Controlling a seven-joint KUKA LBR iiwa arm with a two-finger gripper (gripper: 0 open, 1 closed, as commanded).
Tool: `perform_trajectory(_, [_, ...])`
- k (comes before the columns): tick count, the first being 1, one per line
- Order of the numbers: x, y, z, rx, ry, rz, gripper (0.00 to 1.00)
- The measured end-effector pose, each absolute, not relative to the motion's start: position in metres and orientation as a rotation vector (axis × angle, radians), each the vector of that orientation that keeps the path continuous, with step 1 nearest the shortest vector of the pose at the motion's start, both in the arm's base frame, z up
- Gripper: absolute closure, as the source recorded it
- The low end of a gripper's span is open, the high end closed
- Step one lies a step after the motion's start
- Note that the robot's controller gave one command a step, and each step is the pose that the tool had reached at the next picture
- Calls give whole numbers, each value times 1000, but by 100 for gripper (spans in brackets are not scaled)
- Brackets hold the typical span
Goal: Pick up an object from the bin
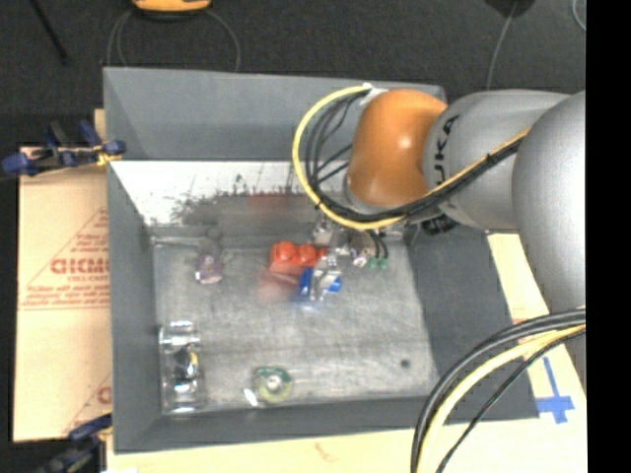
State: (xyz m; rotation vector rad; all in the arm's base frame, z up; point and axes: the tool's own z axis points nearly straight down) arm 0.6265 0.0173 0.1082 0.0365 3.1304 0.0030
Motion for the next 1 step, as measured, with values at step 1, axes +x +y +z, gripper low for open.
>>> perform_trajectory(1, [628,17,116,38,3128,3,100])
